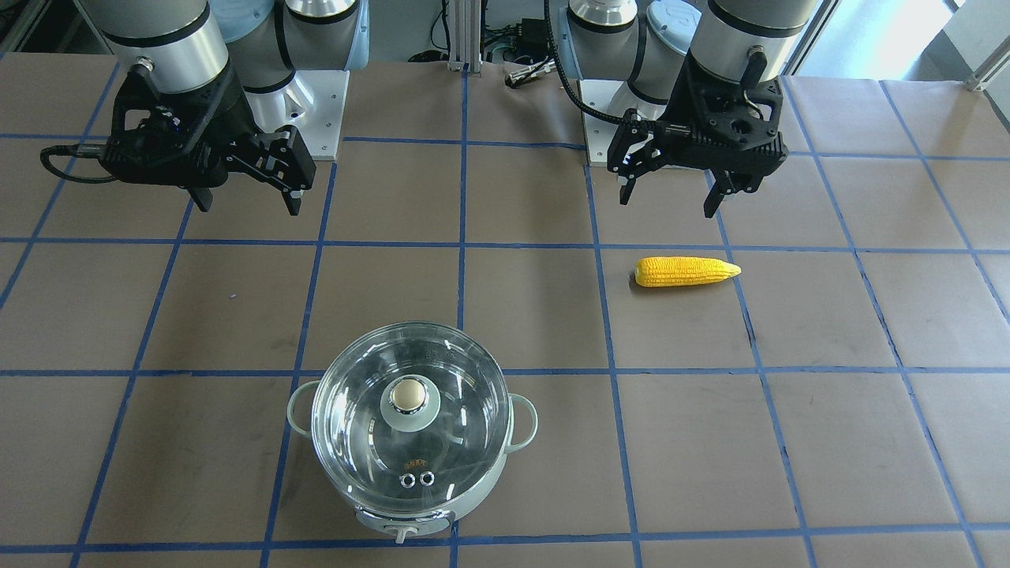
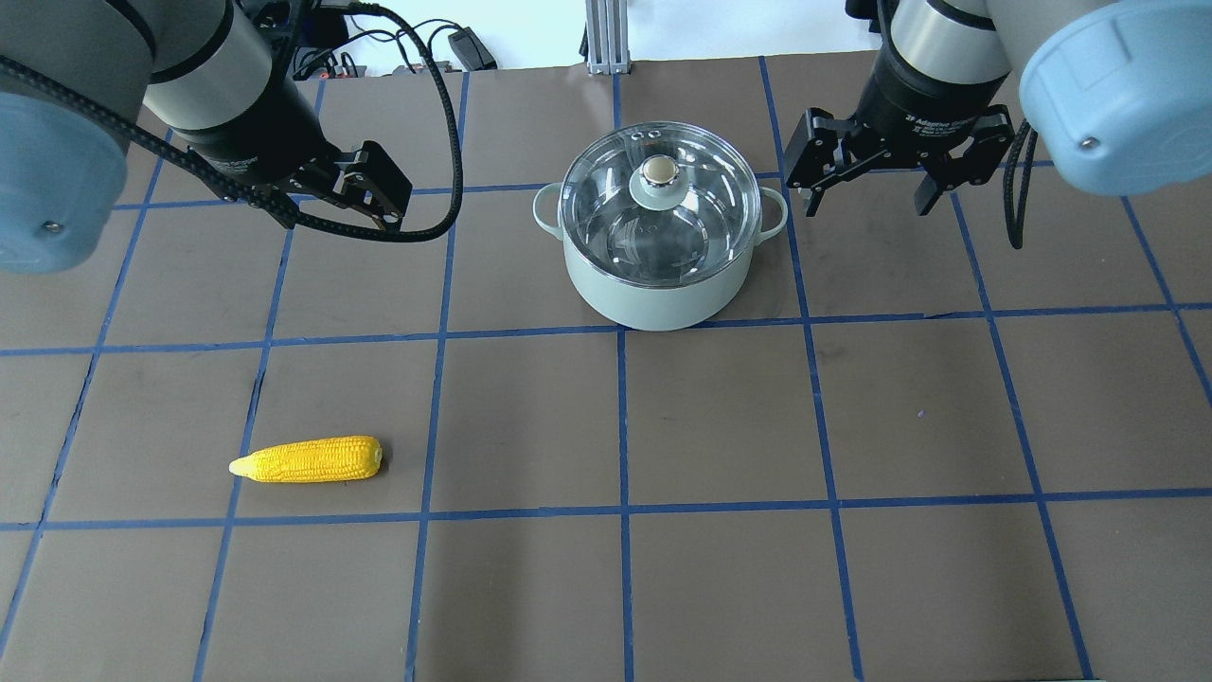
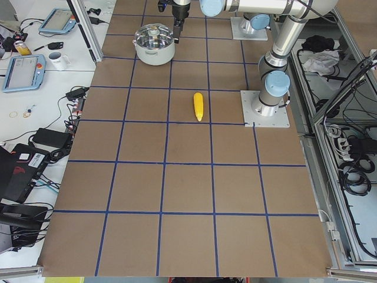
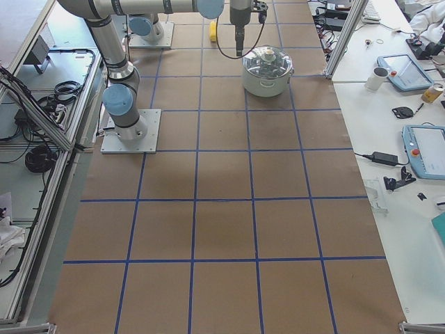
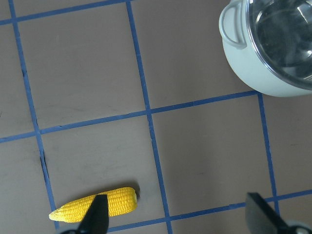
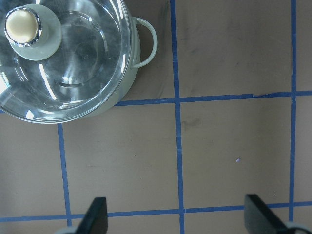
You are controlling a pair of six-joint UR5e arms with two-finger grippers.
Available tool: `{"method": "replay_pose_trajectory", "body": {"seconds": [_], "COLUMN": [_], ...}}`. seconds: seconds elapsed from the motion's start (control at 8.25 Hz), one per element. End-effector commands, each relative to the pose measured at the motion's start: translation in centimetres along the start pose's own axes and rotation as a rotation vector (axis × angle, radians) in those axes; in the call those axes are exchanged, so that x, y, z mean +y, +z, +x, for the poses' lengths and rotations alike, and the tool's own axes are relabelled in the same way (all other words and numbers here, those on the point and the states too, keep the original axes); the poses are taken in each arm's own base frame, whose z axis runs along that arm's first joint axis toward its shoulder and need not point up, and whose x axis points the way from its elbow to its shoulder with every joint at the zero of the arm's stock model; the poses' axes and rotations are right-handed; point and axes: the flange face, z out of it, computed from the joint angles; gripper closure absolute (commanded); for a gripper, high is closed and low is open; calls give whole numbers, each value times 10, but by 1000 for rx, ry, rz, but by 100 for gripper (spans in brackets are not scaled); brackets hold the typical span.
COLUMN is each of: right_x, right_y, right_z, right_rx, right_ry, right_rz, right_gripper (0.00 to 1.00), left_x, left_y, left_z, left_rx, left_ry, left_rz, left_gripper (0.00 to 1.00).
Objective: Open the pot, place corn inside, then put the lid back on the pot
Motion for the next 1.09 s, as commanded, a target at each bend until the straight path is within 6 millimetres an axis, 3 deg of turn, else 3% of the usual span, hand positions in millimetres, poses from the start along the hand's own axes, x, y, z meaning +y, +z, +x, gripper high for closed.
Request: {"method": "replay_pose_trajectory", "body": {"seconds": [0.0,0.61,0.85,0.97], "right_x": [0,-2,-4,-4], "right_y": [1,3,-6,-6], "right_z": [-1,0,2,2], "right_rx": [-3,2,9,6], "right_ry": [-1,-4,-5,-7], "right_rz": [-2,-7,13,13], "right_gripper": [0,0,0,0], "left_x": [0,2,1,1], "left_y": [3,-2,-1,6], "left_z": [3,3,3,-6], "left_rx": [-4,-8,-9,-9], "left_ry": [9,10,10,-27], "left_rz": [-7,4,0,-13], "left_gripper": [0,0,0,0]}}
